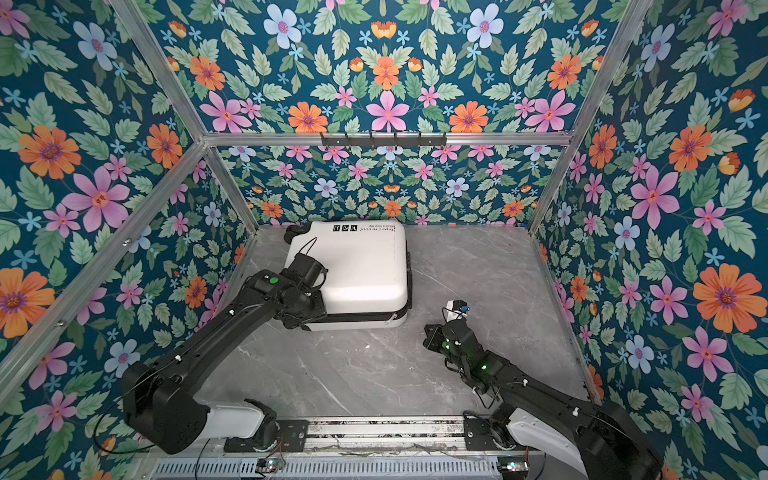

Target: Pack the luggage

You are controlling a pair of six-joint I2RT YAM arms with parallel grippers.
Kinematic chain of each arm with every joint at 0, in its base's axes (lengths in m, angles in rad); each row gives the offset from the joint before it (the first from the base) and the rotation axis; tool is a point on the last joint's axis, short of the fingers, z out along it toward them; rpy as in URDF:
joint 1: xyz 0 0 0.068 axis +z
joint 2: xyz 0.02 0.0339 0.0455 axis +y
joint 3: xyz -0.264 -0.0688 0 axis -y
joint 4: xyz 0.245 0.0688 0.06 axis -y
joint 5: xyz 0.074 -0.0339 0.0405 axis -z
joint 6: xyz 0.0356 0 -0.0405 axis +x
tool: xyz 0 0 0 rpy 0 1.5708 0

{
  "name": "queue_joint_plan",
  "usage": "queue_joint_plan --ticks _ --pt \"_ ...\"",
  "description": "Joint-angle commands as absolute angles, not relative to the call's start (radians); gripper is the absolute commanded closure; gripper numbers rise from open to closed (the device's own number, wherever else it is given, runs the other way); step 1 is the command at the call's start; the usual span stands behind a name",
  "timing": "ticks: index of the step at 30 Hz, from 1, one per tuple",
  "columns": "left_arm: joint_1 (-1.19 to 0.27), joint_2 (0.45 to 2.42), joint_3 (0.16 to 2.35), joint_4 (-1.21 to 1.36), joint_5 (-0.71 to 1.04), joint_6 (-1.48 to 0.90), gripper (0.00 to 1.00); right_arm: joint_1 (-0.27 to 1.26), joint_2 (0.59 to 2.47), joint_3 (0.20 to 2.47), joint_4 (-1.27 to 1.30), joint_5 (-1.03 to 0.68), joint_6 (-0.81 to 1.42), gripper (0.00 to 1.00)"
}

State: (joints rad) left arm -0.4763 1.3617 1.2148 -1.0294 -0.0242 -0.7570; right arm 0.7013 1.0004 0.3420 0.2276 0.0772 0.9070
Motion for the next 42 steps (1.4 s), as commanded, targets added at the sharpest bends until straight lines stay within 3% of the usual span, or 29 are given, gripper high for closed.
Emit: queue_joint_plan --ticks 1,3,5,12,15,19,23,27,34,42 --pt "-0.421 1.364 1.232 -0.963 -0.046 -0.743 0.48 0.702 1.062 0.377 0.324 0.015 0.877 0.94" --pt "-0.392 1.381 1.249 -0.941 -0.034 -0.733 0.47 0.702 1.122 0.420 0.334 -0.008 0.880 0.76" --pt "-0.373 1.412 1.282 -0.931 -0.032 -0.727 0.46 0.702 1.189 0.475 0.334 -0.041 0.887 0.65" --pt "-0.371 1.378 1.397 -0.945 -0.057 -0.721 0.46 0.704 1.294 0.563 0.378 -0.123 0.910 0.58" --pt "-0.358 1.338 1.414 -0.962 -0.073 -0.727 0.37 0.705 1.244 0.543 0.379 -0.077 0.883 0.56" --pt "-0.325 1.299 1.360 -0.926 -0.064 -0.775 0.30 0.674 1.133 0.537 0.297 0.066 0.888 0.37" --pt "-0.241 1.253 1.261 -0.838 -0.006 -0.827 0.30 0.479 1.130 0.596 0.212 0.062 1.035 0.36" --pt "-0.178 1.241 1.213 -0.759 0.031 -0.847 0.30 0.336 1.264 0.744 0.123 0.007 1.163 0.41" --pt "-0.123 1.291 1.225 -0.698 0.081 -0.844 0.30 0.320 1.605 1.116 -0.003 -0.114 1.094 0.46" --pt "-0.098 1.347 1.223 -0.648 0.105 -0.842 0.30 0.323 1.839 1.197 0.088 -0.248 1.196 0.57"
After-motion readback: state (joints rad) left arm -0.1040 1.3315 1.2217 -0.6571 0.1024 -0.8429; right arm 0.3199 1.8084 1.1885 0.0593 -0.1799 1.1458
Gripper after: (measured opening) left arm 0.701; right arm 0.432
